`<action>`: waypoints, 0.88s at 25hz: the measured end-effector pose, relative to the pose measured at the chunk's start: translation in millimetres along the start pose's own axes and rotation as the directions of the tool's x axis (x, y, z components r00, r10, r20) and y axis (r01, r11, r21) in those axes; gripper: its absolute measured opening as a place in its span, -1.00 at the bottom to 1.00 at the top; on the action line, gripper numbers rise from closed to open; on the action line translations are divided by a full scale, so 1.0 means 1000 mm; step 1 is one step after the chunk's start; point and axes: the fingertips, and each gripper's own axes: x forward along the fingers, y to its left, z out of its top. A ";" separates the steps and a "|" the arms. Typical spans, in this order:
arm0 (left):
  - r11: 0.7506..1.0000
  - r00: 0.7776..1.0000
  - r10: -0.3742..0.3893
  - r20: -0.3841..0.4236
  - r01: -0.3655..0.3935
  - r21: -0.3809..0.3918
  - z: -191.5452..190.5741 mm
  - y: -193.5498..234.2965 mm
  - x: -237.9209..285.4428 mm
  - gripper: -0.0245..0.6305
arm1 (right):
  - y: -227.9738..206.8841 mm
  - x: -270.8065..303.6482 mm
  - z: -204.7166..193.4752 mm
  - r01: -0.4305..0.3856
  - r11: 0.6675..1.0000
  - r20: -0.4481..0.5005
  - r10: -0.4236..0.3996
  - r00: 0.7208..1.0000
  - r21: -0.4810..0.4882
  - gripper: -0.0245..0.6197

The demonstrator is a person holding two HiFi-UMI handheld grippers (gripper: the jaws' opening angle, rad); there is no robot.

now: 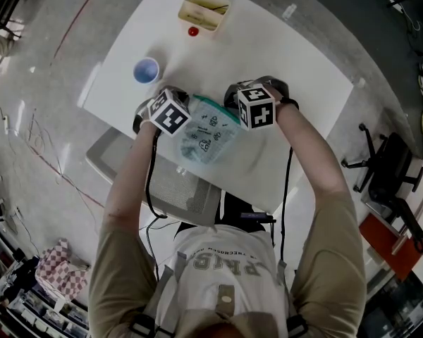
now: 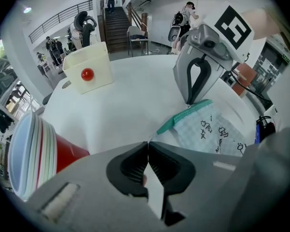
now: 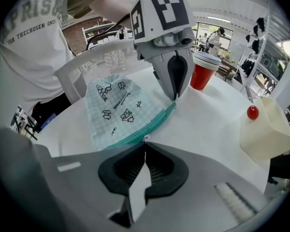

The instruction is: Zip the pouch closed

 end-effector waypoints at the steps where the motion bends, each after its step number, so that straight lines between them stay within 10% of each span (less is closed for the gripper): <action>1: 1.000 1.000 -0.001 -0.001 0.001 -0.001 0.000 0.000 0.000 -0.89 | 0.001 -0.001 -0.001 -0.001 1.000 0.000 0.001 1.000 0.004 -0.91; 22: 1.000 1.000 0.000 -0.021 0.000 0.004 0.000 0.001 0.001 -0.88 | 0.023 -0.008 -0.020 -0.021 0.999 -0.015 0.022 1.000 0.034 -0.91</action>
